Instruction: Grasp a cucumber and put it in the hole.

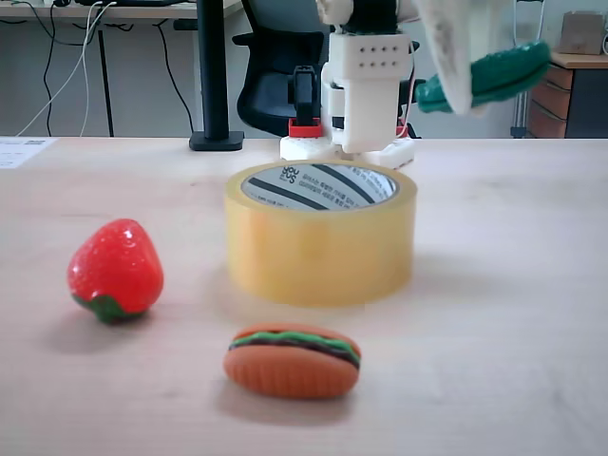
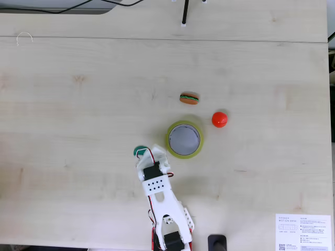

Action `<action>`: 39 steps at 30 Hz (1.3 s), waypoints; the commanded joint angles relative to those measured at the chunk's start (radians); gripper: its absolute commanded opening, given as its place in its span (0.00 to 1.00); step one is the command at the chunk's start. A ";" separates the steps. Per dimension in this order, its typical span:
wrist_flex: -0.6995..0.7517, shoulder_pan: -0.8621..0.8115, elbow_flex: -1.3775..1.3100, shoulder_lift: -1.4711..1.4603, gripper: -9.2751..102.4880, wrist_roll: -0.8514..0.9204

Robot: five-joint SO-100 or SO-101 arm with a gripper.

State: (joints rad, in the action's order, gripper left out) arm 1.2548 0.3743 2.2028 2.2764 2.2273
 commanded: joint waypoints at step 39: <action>-0.284 -0.442 -0.160 -0.058 0.22 -0.601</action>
State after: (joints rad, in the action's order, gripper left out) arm 1.0278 -0.0537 2.1322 2.2135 1.6322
